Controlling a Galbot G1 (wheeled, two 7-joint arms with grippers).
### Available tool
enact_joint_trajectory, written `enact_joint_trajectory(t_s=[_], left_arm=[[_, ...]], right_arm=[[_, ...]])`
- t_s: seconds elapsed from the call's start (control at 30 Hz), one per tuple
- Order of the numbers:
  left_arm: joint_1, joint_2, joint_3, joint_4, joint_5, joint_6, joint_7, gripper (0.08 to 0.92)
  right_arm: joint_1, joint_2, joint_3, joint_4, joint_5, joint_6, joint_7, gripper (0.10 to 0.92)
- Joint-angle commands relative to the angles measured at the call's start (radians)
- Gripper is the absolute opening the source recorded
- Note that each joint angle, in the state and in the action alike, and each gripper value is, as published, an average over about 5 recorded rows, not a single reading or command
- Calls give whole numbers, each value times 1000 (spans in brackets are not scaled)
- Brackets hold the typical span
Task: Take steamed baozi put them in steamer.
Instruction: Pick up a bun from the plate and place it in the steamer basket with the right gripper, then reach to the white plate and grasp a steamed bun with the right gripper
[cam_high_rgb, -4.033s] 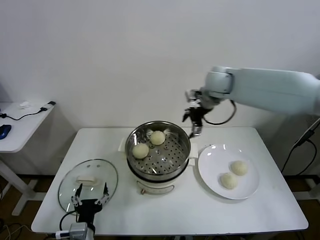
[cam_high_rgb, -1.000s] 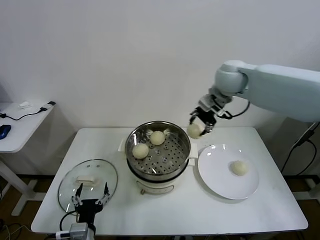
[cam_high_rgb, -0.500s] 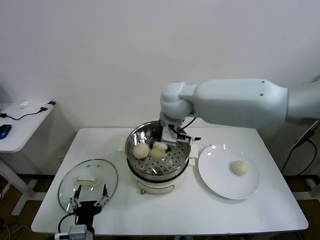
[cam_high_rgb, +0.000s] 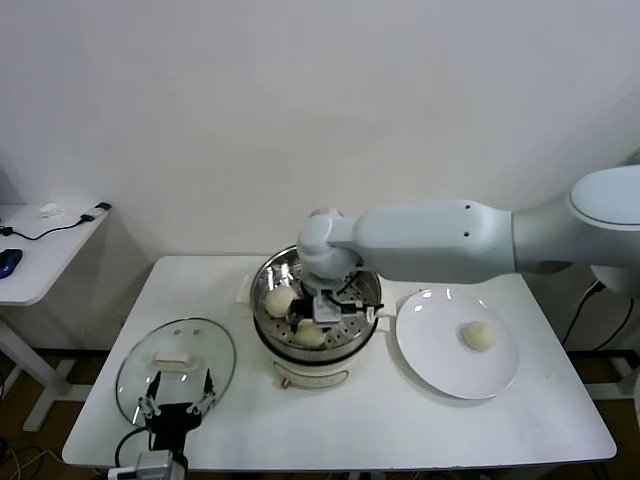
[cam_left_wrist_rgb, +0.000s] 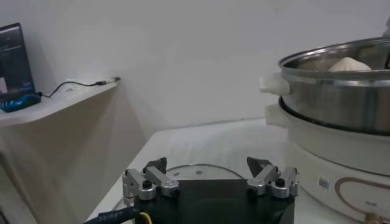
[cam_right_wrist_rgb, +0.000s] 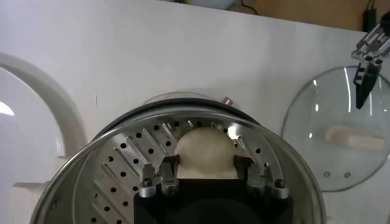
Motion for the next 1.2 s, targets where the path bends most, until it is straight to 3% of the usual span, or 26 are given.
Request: enact_joint_trajectory(t_s=[0.03, 0.37, 0.53, 0.73, 0.97, 1.2], left_arm=[[2, 0, 0, 0, -1, -1, 0, 823], [3, 0, 4, -7, 3, -1, 2, 823], [2, 0, 6, -4, 5, -4, 3, 823], [-5, 1, 9, -5, 3, -4, 6, 823], [-15, 1, 10, -1, 0, -3, 7, 823], [-13, 0, 2, 6, 0, -2, 7, 823]], right_arm=[[-27, 20, -3, -9, -15, 12, 5, 622], [102, -51, 33, -47, 163, 18, -103, 810], [189, -176, 37, -160, 328, -20, -176, 822], [279, -369, -112, -321, 561, -253, -180, 823], [192, -595, -197, -332, 566, -431, -157, 823], [-80, -711, -43, -303, 501, -508, -125, 823]])
